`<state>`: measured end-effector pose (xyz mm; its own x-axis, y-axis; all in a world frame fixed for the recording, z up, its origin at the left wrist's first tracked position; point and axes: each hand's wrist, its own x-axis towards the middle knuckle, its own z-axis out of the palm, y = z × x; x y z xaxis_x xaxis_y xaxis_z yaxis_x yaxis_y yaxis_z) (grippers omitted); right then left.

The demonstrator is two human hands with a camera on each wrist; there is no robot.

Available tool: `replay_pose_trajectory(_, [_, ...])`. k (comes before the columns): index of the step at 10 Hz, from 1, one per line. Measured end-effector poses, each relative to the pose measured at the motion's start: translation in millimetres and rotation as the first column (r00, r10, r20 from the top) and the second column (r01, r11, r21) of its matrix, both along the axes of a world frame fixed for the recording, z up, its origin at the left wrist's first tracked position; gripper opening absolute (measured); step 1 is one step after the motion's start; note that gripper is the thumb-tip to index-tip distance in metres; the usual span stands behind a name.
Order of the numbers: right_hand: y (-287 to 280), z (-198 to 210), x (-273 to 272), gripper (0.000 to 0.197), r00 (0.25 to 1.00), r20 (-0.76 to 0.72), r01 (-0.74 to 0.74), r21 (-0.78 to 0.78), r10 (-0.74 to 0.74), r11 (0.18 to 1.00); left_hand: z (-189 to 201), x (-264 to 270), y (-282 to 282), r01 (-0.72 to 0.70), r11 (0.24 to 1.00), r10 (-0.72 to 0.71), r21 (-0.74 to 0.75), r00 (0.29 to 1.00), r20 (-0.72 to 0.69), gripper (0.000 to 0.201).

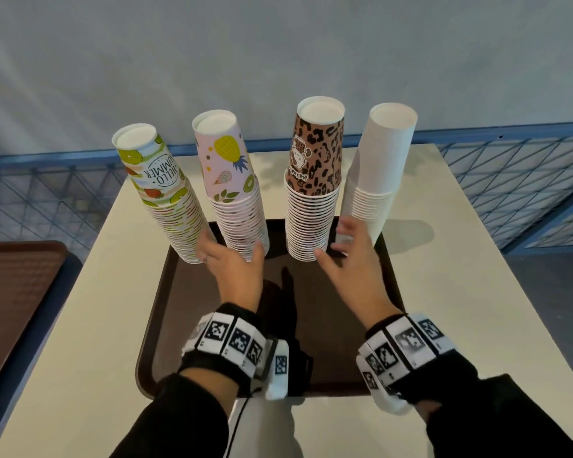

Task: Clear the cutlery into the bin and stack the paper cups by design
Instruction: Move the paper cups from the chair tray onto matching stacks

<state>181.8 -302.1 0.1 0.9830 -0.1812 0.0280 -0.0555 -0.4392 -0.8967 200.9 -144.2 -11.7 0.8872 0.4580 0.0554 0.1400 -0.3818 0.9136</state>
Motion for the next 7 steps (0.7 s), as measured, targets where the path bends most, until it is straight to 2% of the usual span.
replay_pose_trajectory(1, [12.1,1.1,17.0,0.08,0.98,-0.182,-0.081,0.001,0.08,0.997,6.3,17.9,11.4,0.085,0.996,-0.084,-0.005,0.992,0.099,0.089])
replay_pose_trajectory(2, [21.2,4.0,25.5,0.071,0.971,-0.235,-0.034,0.024,0.039,0.999,7.2,24.7,15.6,0.147,0.989,-0.146,-0.002,0.984,0.106,0.084])
replay_pose_trajectory(4, [35.5,1.5,31.4,0.06,0.96,-0.274,0.067,0.058,-0.048,0.996,5.5,29.4,18.0,0.144,0.989,-0.142,-0.013,0.983,0.117,0.082])
replay_pose_trajectory(6, [40.6,3.0,33.2,0.06,0.955,-0.291,0.078,0.063,-0.057,0.995,3.2,29.1,21.6,0.142,0.989,-0.139,-0.032,0.987,0.075,0.08])
replay_pose_trajectory(7, [36.2,3.6,31.9,0.064,0.955,-0.289,0.09,0.074,-0.066,0.993,9.0,20.3,19.5,0.124,0.992,-0.124,-0.028,0.992,0.006,0.083])
